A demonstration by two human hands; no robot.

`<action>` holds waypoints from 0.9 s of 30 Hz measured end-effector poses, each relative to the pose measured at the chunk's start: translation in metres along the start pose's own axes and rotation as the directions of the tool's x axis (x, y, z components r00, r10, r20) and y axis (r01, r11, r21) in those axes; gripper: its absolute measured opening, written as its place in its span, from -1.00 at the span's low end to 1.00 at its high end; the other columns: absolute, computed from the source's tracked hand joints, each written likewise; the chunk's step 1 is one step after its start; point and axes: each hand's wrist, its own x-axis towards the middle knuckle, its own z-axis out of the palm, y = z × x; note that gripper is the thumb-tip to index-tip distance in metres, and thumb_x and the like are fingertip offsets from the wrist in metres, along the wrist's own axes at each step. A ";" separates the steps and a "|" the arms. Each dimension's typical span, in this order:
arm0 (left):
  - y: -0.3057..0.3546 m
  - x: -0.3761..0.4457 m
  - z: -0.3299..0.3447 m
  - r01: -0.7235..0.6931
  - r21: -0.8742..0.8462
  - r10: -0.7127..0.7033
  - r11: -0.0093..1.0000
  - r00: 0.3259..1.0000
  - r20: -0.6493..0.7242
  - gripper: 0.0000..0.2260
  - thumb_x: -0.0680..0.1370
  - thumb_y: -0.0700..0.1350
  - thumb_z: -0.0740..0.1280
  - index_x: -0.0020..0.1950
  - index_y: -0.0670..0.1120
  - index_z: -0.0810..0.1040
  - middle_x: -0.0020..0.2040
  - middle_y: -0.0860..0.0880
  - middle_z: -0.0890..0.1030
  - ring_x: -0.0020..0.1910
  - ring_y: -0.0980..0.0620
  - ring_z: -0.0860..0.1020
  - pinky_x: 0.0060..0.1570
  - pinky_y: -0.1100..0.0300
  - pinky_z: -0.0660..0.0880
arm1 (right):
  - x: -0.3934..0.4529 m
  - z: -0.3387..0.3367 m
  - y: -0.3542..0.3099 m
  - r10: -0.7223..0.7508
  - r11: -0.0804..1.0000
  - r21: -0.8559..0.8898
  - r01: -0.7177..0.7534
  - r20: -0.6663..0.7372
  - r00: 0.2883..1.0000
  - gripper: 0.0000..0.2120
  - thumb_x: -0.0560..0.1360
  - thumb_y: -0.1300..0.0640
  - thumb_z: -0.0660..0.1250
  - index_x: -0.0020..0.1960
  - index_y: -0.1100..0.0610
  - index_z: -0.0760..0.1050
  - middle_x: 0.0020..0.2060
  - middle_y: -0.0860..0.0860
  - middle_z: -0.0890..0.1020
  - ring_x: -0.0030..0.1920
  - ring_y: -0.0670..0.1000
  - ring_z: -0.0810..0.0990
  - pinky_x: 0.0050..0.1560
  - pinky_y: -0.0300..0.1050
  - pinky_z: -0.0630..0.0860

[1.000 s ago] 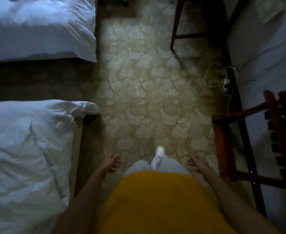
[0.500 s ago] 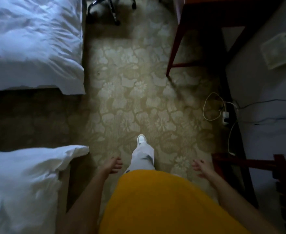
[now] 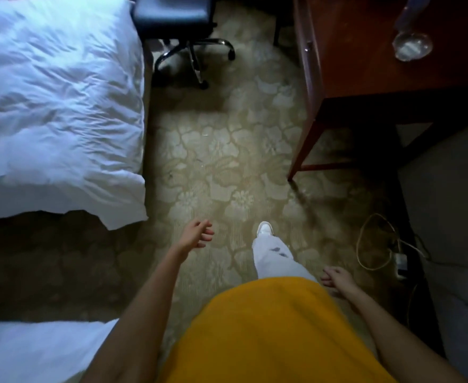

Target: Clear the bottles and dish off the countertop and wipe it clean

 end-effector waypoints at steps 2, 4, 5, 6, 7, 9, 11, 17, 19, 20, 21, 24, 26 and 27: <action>0.002 0.018 -0.012 0.114 -0.071 -0.116 0.991 0.993 -0.020 -0.72 0.73 0.03 0.20 0.14 -0.15 0.58 -0.08 -0.09 0.66 -0.24 0.02 0.60 -0.27 0.17 0.51 | 0.029 0.000 -0.077 -0.031 0.999 -0.019 0.032 0.030 0.999 -0.72 0.71 0.01 0.21 0.26 0.19 0.50 0.04 0.11 0.65 -0.03 0.06 0.61 -0.17 -0.08 0.48; -0.003 0.032 -0.025 0.213 -0.146 -0.216 0.966 0.976 -0.006 -0.77 0.72 0.02 0.21 0.02 -0.09 0.54 -0.23 -0.03 0.57 -0.40 0.07 0.49 -0.42 0.23 0.40 | 0.049 -0.001 -0.151 -0.103 0.994 -0.026 0.105 0.061 0.993 -0.75 0.70 0.00 0.21 0.20 0.15 0.51 0.05 0.12 0.65 -0.03 0.07 0.62 -0.14 -0.06 0.51; -0.006 0.044 -0.032 0.238 -0.183 -0.241 0.954 0.970 0.004 -0.77 0.72 0.02 0.21 -0.05 -0.05 0.50 -0.30 0.02 0.52 -0.46 0.10 0.42 -0.48 0.27 0.33 | 0.060 -0.005 -0.189 -0.155 0.987 -0.027 0.157 0.077 0.985 -0.77 0.70 0.00 0.21 0.18 0.14 0.52 0.06 0.12 0.66 -0.02 0.08 0.63 -0.10 -0.03 0.53; -0.006 0.056 -0.039 0.266 -0.207 -0.268 0.942 0.963 0.019 -0.76 0.71 0.02 0.20 -0.11 -0.02 0.45 -0.35 0.06 0.48 -0.51 0.12 0.39 -0.53 0.28 0.31 | 0.069 -0.009 -0.225 -0.201 0.979 -0.022 0.203 0.078 0.977 -0.77 0.70 0.01 0.22 0.19 0.14 0.52 0.07 0.13 0.66 0.02 0.10 0.64 -0.02 0.01 0.55; -0.005 0.071 -0.046 0.285 -0.221 -0.286 0.932 0.958 0.029 -0.75 0.71 0.02 0.19 -0.15 -0.01 0.42 -0.39 0.08 0.48 -0.54 0.14 0.38 -0.58 0.28 0.31 | 0.079 -0.013 -0.259 -0.235 0.971 -0.015 0.237 0.070 0.969 -0.76 0.70 0.02 0.22 0.22 0.16 0.52 0.07 0.12 0.66 0.05 0.11 0.65 0.06 0.04 0.56; 0.017 0.093 -0.058 0.316 -0.230 -0.317 0.920 0.948 0.034 -0.73 0.71 -0.01 0.19 -0.19 -0.01 0.42 -0.42 0.07 0.49 -0.57 0.13 0.40 -0.61 0.27 0.32 | 0.096 -0.021 -0.320 -0.286 0.958 0.002 0.286 0.048 0.957 -0.74 0.69 0.03 0.24 0.26 0.17 0.52 0.04 0.09 0.67 0.04 0.09 0.66 0.04 0.01 0.57; 0.057 0.119 -0.062 0.337 -0.250 -0.343 0.908 0.939 0.024 -0.73 0.71 -0.04 0.20 -0.18 -0.02 0.40 -0.41 0.04 0.46 -0.56 0.11 0.38 -0.59 0.28 0.28 | 0.113 -0.028 -0.366 -0.309 0.951 0.039 0.308 0.020 0.951 -0.76 0.69 0.01 0.25 0.23 0.14 0.52 0.03 0.09 0.68 0.00 0.06 0.66 -0.14 -0.08 0.54; 0.231 0.272 -0.080 0.210 -0.081 -0.207 0.974 0.977 0.043 -0.78 0.72 0.03 0.20 0.03 -0.08 0.51 -0.35 0.05 0.59 -0.44 0.09 0.53 -0.39 0.23 0.39 | 0.142 -0.045 -0.447 -0.306 0.914 0.211 0.347 -0.203 0.930 -0.79 0.69 0.08 0.25 0.25 0.17 0.51 0.05 0.10 0.66 -0.02 0.02 0.63 -0.18 -0.16 0.50; 0.309 0.322 -0.080 0.139 0.023 -0.141 0.990 0.988 0.069 -0.76 0.72 0.02 0.20 0.04 -0.09 0.55 -0.23 -0.03 0.67 -0.34 0.05 0.59 -0.32 0.20 0.47 | 0.145 -0.053 -0.458 -0.245 0.906 0.268 0.328 -0.299 0.922 -0.78 0.70 0.09 0.24 0.27 0.16 0.52 0.07 0.09 0.66 0.03 0.03 0.65 -0.13 -0.14 0.53; 0.350 0.342 -0.077 0.095 0.064 -0.100 0.993 0.991 0.084 -0.75 0.72 0.03 0.20 0.08 -0.10 0.58 -0.12 -0.08 0.70 -0.26 0.01 0.62 -0.24 0.16 0.50 | 0.146 -0.058 -0.462 -0.209 0.899 0.299 0.320 -0.349 0.914 -0.77 0.70 0.08 0.24 0.28 0.15 0.52 0.09 0.10 0.67 0.06 0.07 0.66 -0.12 -0.11 0.54; 0.389 0.360 -0.072 0.045 0.092 -0.055 0.995 0.992 0.113 -0.73 0.72 0.04 0.20 0.13 -0.11 0.59 -0.04 -0.12 0.71 -0.20 -0.01 0.63 -0.19 0.14 0.51 | 0.147 -0.062 -0.466 -0.181 0.888 0.327 0.323 -0.397 0.900 -0.78 0.70 0.09 0.24 0.28 0.15 0.52 0.09 0.11 0.67 0.09 0.10 0.66 -0.09 -0.08 0.55; 0.503 0.410 -0.057 -0.112 0.158 0.070 0.981 0.965 0.251 -0.68 0.71 0.07 0.22 0.21 -0.15 0.59 0.07 -0.17 0.72 -0.16 -0.01 0.64 -0.16 0.13 0.51 | 0.145 -0.074 -0.490 -0.107 0.827 0.408 0.386 -0.560 0.821 -0.79 0.69 0.11 0.25 0.26 0.16 0.53 0.03 0.08 0.67 0.10 0.17 0.66 -0.06 -0.03 0.55; 0.566 0.432 -0.036 -0.187 0.221 0.110 0.957 0.941 0.320 -0.65 0.71 0.07 0.23 0.25 -0.19 0.58 0.10 -0.20 0.72 -0.16 -0.02 0.64 -0.16 0.14 0.50 | 0.141 -0.081 -0.505 -0.016 0.788 0.474 0.394 -0.623 0.782 -0.79 0.69 0.07 0.26 0.25 0.14 0.53 0.03 0.05 0.66 0.10 0.14 0.66 -0.05 -0.04 0.55; 0.592 0.437 -0.022 -0.219 0.233 0.128 0.948 0.927 0.353 -0.64 0.71 0.07 0.23 0.26 -0.19 0.58 0.10 -0.20 0.71 -0.15 -0.02 0.64 -0.16 0.14 0.50 | 0.140 -0.084 -0.512 0.016 0.769 0.497 0.402 -0.644 0.765 -0.79 0.69 0.04 0.26 0.24 0.11 0.53 0.03 0.03 0.67 0.10 0.11 0.66 -0.03 -0.05 0.56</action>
